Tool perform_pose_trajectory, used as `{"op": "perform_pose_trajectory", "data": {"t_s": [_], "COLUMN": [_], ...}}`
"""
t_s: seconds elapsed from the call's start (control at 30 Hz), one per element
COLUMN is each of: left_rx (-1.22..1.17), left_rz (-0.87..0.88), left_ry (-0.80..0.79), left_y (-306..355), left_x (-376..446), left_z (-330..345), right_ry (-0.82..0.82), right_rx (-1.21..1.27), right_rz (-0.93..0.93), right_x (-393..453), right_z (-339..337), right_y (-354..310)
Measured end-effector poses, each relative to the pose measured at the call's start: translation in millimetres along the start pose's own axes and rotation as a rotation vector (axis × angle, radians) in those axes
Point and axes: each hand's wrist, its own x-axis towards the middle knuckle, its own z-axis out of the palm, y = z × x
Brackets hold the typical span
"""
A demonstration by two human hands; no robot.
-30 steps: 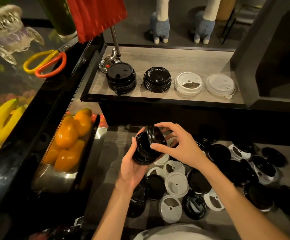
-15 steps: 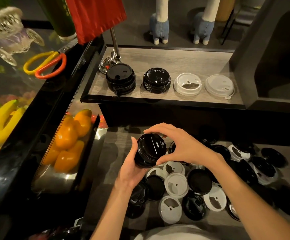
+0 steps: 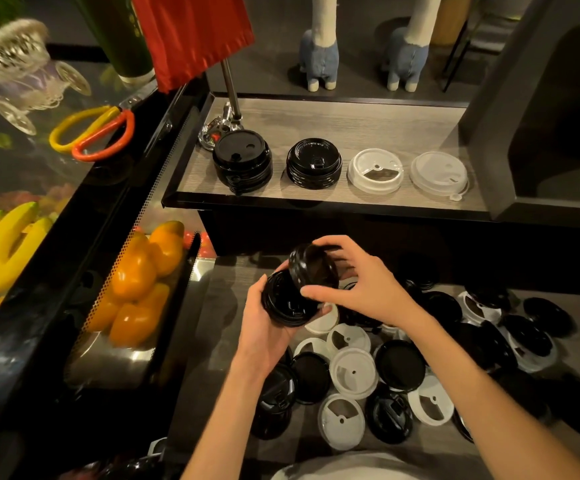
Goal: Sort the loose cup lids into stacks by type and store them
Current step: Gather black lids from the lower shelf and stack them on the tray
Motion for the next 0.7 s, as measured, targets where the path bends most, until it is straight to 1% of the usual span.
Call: {"op": "perform_pose_trajectory", "data": {"t_s": [0.03, 0.1, 0.2, 0.3, 0.57, 0.7], "left_rx": [-0.001, 0.041, 0.161, 0.283, 0.597, 0.663], "left_rz": [0.030, 0.084, 0.154, 0.215, 0.353, 0.386], "left_ry": [-0.008, -0.025, -0.034, -0.052, -0.060, -0.080], "left_y": [0.9, 1.4, -1.9, -2.1, 2.0, 4.5], "left_x": [-0.4, -1.7, -2.8, -4.9, -11.5, -11.3], "left_z": [1.0, 3.8, 5.2, 5.9, 6.3, 4.4], "right_ry": [0.036, 0.056, 0.076, 0.090, 0.056, 0.032], "right_rx": [0.032, 0.089, 0.216, 0.278, 0.351, 0.359], "right_rz": [0.035, 0.105, 0.231, 0.319, 0.338, 0.332], "right_x": [-2.0, -6.0, -9.7, -10.1, -10.7, -8.4], "right_z": [3.2, 13.3, 27.5, 33.6, 32.6, 29.8], "right_y": [0.8, 1.7, 5.4, 8.9, 5.5, 6.0]}}
